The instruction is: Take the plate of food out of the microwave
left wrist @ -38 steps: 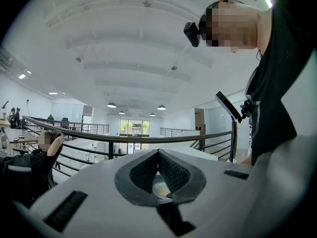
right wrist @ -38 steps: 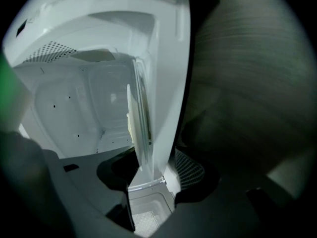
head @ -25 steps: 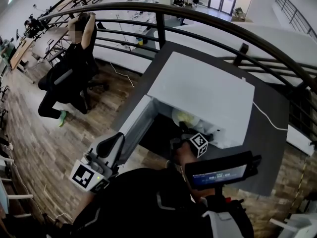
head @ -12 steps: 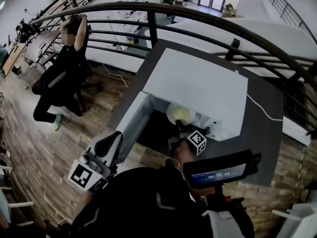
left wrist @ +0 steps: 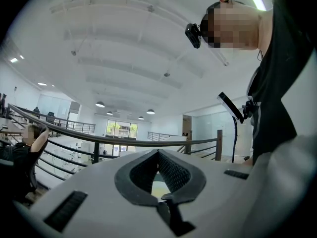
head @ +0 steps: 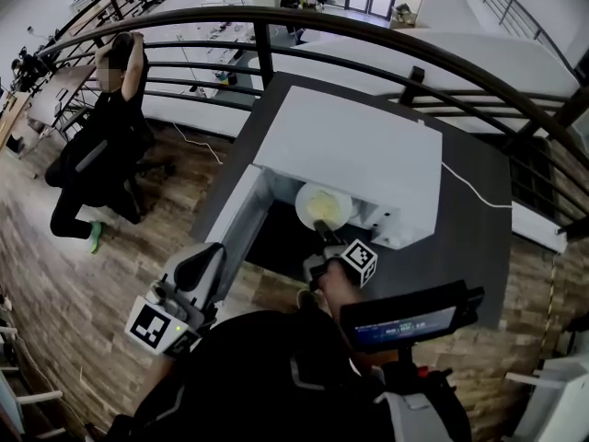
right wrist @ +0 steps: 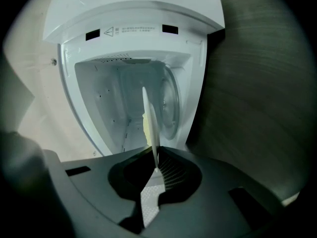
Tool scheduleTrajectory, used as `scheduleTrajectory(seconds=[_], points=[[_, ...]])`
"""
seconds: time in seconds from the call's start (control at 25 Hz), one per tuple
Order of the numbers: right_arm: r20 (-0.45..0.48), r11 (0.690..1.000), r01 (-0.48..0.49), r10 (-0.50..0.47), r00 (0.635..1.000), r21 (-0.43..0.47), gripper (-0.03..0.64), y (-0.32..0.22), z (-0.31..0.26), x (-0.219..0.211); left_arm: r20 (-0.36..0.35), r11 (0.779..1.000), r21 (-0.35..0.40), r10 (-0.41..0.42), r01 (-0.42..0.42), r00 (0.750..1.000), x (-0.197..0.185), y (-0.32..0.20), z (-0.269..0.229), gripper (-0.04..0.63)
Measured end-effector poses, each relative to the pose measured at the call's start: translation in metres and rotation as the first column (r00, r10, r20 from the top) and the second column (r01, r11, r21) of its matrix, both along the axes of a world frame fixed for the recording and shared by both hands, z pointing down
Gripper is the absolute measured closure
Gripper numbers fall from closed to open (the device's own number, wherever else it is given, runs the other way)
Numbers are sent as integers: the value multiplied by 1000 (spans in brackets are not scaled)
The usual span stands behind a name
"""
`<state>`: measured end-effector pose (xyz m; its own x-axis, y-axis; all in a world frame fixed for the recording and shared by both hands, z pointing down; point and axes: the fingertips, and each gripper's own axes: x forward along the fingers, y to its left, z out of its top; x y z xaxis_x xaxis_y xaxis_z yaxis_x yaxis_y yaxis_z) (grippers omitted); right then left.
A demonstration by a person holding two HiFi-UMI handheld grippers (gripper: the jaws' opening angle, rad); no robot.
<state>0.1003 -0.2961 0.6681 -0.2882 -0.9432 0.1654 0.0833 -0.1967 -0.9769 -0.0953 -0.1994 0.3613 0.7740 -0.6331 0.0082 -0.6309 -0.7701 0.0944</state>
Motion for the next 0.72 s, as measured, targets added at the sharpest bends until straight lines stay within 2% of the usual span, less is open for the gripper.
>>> scheduleTrajectory(seconds=[0.28, 0.72], points=[[11, 1000, -18, 17, 1000, 23, 600, 13, -21, -24, -23, 999, -3, 51, -51, 998, -18, 0, 0, 591], [22, 998, -44, 43, 999, 51, 600, 66, -42, -31, -46, 992, -4, 130, -130, 990, -20, 25, 17, 591]])
